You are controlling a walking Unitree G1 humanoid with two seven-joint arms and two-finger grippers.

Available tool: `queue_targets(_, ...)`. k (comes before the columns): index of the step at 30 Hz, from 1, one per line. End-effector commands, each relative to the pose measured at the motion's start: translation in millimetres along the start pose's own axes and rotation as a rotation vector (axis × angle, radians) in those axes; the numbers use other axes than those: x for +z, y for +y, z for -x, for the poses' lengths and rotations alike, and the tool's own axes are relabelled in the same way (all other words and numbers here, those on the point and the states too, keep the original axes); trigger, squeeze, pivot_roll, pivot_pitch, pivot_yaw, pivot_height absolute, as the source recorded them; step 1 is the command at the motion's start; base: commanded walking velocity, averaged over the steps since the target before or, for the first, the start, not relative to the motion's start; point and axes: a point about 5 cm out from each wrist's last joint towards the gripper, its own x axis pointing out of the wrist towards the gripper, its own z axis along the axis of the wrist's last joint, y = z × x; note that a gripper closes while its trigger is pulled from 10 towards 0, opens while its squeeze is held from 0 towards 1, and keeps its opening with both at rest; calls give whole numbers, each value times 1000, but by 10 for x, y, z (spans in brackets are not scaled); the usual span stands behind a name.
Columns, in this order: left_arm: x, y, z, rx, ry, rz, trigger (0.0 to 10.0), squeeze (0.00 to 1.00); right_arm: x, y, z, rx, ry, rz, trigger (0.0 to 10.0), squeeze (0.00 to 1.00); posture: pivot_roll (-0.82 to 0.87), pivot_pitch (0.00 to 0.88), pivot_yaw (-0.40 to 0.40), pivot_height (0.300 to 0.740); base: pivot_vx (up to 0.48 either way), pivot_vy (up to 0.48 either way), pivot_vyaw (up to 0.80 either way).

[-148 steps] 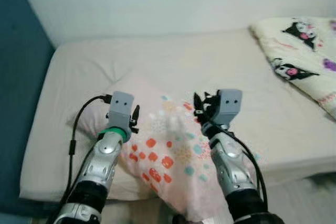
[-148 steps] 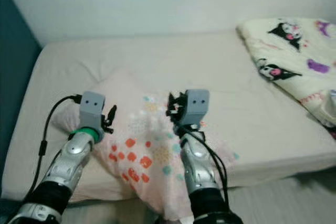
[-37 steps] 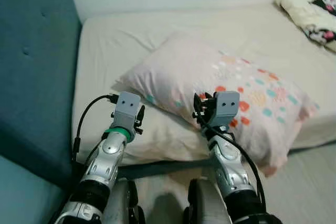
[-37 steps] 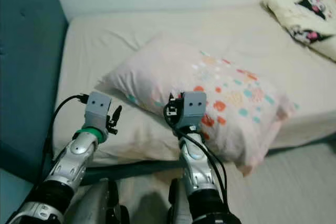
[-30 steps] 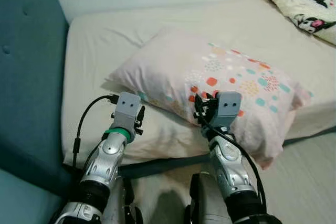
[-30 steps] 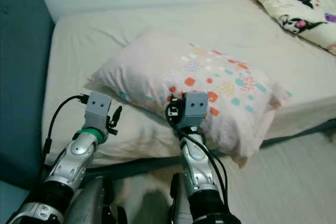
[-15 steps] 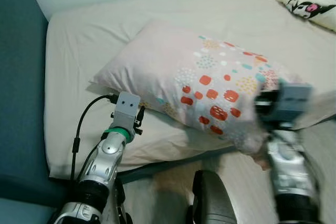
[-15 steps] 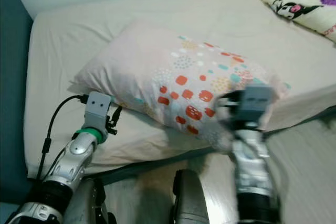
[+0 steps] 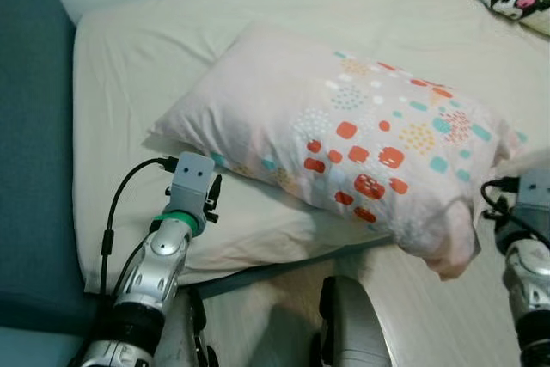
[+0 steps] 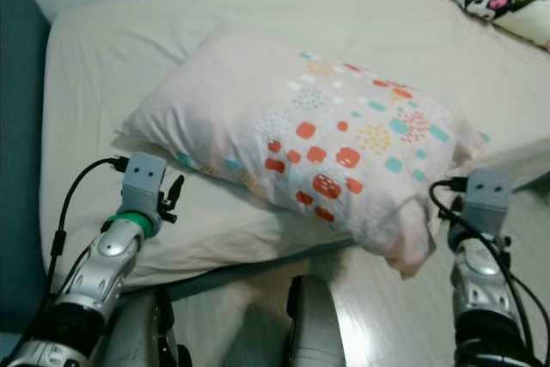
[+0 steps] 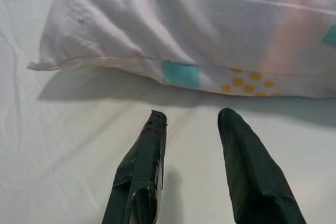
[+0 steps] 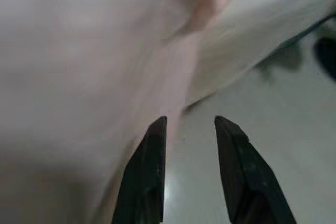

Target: Clean up the room

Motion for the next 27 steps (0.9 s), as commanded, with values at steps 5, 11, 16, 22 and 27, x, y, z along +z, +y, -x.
queue_targets(5,-109,90,99,41,46,3,10000,0,-24,972,50,493,100,-83,10000,0,19,177,92,582,0,0,0)
queue_targets(11,41,393,141,146,7,22,10000,0,259,1966,357,1014,74,-112,10000,0,30,176,82,582,0,0,0)
queue_targets(16,520,921,187,291,-144,54,10000,0,867,2687,779,1406,-52,-205,10000,0,70,153,54,582,0,0,0)
queue_targets(22,1336,1409,243,448,-408,78,10000,0,1976,3067,1252,1674,-315,-457,10000,0,95,124,38,582,0,0,0)
queue_targets(27,1865,1572,312,495,-575,95,10000,0,2526,3076,1491,1751,-477,-564,10000,0,100,99,31,582,0,0,0)
